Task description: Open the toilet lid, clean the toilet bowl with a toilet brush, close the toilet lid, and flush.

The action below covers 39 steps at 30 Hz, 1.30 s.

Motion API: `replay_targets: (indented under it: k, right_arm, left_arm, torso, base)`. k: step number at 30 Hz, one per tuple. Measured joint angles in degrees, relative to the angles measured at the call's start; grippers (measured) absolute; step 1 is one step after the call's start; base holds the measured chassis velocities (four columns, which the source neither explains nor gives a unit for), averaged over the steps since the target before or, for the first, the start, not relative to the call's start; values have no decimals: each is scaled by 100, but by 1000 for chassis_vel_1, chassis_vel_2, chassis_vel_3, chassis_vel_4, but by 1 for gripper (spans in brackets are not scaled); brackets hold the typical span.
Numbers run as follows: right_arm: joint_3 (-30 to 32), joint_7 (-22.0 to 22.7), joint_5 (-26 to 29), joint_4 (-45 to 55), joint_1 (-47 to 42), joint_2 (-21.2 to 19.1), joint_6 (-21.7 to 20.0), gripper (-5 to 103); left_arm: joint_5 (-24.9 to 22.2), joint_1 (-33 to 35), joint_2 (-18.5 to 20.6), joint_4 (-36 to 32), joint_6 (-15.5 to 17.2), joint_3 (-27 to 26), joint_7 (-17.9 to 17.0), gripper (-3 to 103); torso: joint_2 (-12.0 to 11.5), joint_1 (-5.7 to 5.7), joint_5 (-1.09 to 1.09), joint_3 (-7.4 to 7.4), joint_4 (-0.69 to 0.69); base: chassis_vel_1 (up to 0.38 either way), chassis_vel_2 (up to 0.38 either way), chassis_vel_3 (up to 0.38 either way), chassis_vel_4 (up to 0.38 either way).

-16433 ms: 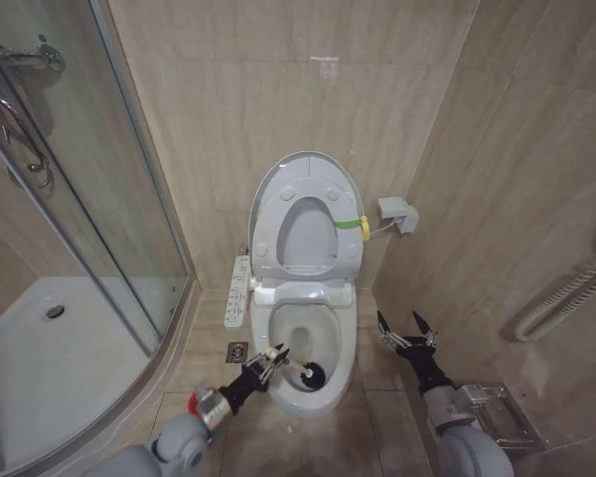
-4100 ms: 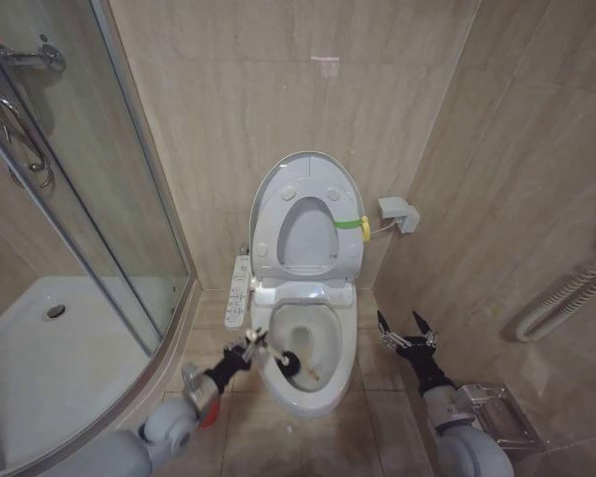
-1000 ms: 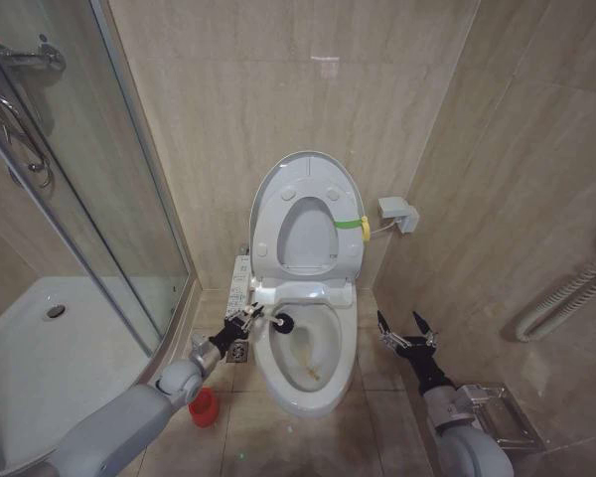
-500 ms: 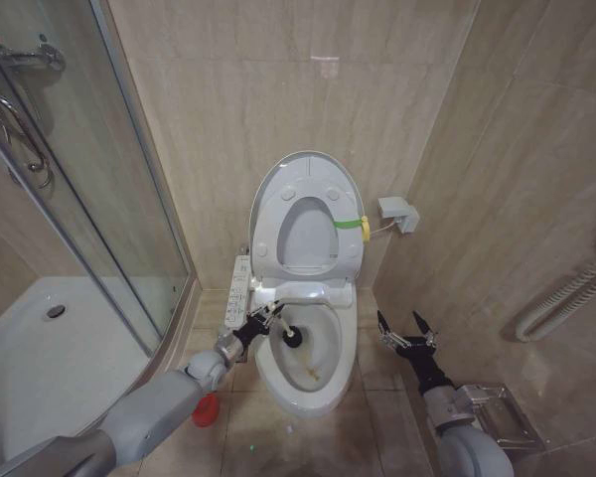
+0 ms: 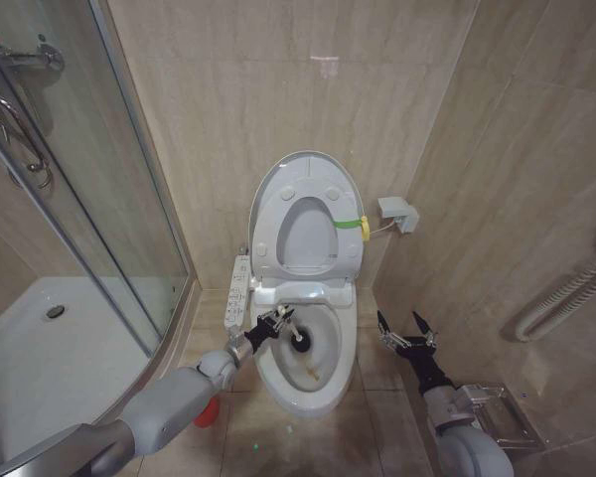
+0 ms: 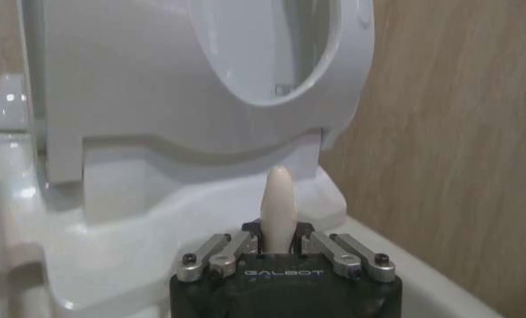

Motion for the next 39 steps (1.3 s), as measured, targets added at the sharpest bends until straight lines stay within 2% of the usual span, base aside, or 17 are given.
replay_targets:
  k: [17,21,24,28,39]
  right_arm:
    - [0,0,0,0,0,0,0,100]
    - [0,0,0,0,0,0,0,100]
    - [0,0,0,0,0,0,0,100]
    - [0,0,0,0,0,0,0,100]
    - [0,0,0,0,0,0,0,100]
  left_arm:
    - [149,112,158,-53,33,-130,-16,22]
    - [192,101,180,-235,-7,-220,-129,22]
    - [268,143,247,-536,-44,-349,-217,22]
    - [400,398,565,-1262,-73,-525,-359,22]
    - [621,931,1153,-2228,-136,-751,-436,22]
  torso:
    - [0,0,0,0,0]
    - [0,0,-1,0,0]
    - [0,0,0,0,-1]
    - [0,0,0,0,-1]
    - [1,0,0,0,0]
  base:
    - [0,0,0,0]
    - [0,0,0,0]
    - [0,0,0,0]
    - [0,0,0,0]
    - [0,0,0,0]
